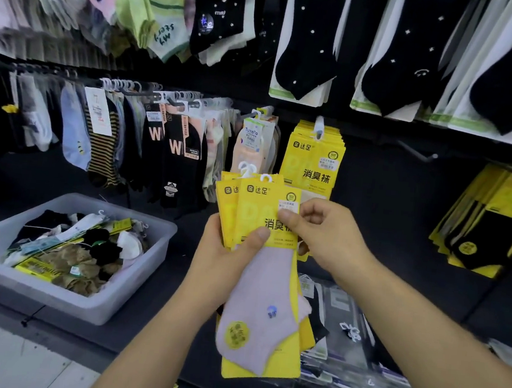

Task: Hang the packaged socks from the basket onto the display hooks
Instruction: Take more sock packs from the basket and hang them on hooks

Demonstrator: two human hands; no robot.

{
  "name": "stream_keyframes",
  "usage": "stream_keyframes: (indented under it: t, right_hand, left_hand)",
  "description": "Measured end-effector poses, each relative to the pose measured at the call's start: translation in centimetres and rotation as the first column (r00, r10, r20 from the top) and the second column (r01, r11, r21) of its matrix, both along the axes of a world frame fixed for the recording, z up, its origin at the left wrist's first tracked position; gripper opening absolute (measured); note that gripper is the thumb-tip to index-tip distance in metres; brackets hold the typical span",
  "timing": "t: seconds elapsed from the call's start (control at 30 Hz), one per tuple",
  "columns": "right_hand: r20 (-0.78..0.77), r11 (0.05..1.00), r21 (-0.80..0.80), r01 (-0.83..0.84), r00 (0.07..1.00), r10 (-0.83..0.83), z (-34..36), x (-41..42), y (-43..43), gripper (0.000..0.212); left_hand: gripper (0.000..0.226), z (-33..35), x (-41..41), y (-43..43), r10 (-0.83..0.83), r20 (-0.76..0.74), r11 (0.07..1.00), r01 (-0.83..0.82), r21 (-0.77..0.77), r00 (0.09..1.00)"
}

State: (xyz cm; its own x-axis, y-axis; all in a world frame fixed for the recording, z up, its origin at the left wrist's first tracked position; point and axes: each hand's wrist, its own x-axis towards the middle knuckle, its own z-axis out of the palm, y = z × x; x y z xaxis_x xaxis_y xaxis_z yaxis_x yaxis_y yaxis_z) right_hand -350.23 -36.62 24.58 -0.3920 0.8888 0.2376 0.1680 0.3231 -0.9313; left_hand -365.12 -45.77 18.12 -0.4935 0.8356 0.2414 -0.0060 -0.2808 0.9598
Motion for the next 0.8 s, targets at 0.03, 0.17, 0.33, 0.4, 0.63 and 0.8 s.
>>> stream_keyframes:
  t: [0.03,0.17,0.33,0.4,0.63,0.8]
  right_hand:
    - [-0.027,0.999,-0.038,0.004,1.000,-0.005,-0.1,0.3,0.1,0.034]
    - [-0.084,0.983,-0.177,-0.054,0.996,0.040,-0.7,1.9,0.5,0.018]
    - [-0.129,0.983,-0.168,-0.073,0.990,0.051,1.0,3.4,1.2,0.011]
    - [-0.100,0.996,-0.086,-0.037,0.995,0.029,2.2,3.6,1.8,0.009]
    - [0.027,0.999,-0.015,-0.050,0.998,0.050,3.6,3.0,2.7,0.007]
    - [0.025,0.999,0.048,-0.008,1.000,0.007,3.4,2.7,3.0,0.009]
  left_hand:
    - [0.073,-0.1,0.1,0.0,-0.023,0.040,1.000,0.023,-0.007,0.999]
    - [0.058,-0.3,0.2,0.2,-0.055,0.065,0.998,0.057,-0.032,0.996]
    - [0.052,-0.4,0.4,0.4,-0.064,-0.017,0.997,0.063,-0.046,0.998]
    - [0.051,-0.5,0.5,0.4,-0.070,-0.049,0.997,0.069,-0.039,0.996]
    - [0.052,-0.4,0.5,0.4,-0.078,-0.070,0.997,0.076,-0.027,0.995]
    - [0.064,-0.6,0.3,0.4,-0.100,-0.058,0.995,0.100,0.005,0.993]
